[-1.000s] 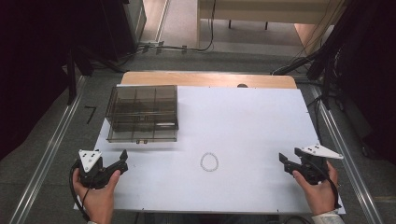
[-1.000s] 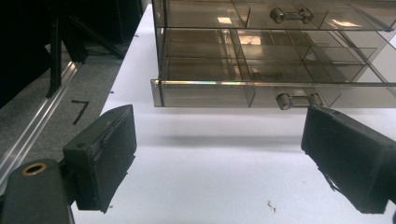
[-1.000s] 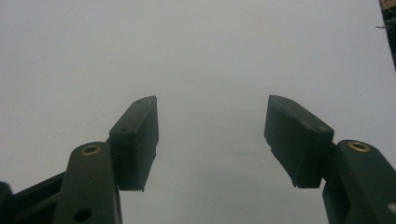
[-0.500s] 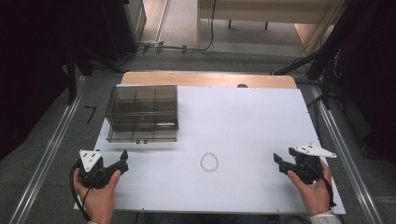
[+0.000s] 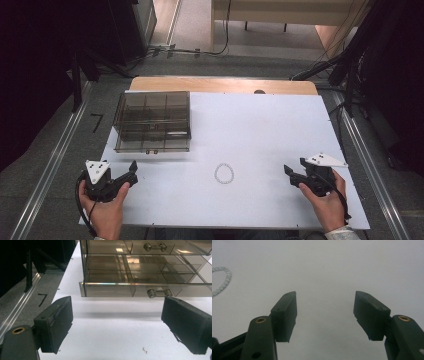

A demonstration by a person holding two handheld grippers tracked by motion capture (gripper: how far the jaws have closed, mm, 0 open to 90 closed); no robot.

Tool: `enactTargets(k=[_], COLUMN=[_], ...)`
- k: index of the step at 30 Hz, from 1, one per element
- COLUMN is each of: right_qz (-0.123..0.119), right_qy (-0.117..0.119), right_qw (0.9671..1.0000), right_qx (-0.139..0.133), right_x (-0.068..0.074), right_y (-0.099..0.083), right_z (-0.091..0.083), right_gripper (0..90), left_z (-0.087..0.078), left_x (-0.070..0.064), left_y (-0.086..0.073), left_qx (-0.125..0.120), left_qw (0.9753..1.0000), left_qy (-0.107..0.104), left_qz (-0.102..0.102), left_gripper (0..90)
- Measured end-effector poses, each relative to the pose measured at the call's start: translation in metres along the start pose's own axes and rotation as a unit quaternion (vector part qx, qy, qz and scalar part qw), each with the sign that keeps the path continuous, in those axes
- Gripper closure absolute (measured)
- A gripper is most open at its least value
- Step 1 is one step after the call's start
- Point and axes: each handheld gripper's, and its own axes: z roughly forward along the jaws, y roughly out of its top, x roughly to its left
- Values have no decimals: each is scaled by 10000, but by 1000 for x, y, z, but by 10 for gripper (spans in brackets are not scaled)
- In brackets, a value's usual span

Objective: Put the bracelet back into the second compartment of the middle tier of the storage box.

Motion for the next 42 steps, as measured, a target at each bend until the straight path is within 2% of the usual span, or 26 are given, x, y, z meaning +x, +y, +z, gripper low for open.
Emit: enactTargets(k=[13, 27, 42], right_qz=[-159, -293, -490], right_qy=[191, 306, 439], right_qw=[9997, 9991, 9978], right_qx=[9, 32, 55], right_x=[19, 31, 54], right_y=[5, 8, 15], right_z=[6, 10, 21], right_gripper=[341, 345, 350], left_z=[0, 0, 0], left_x=[0, 0, 1], left_y=[0, 1, 1], left_qx=[-10, -17, 1], left_qw=[10000, 10000, 10000], left_qy=[-13, -16, -54], left_qz=[-9, -17, -7], left_gripper=[111, 111, 111])
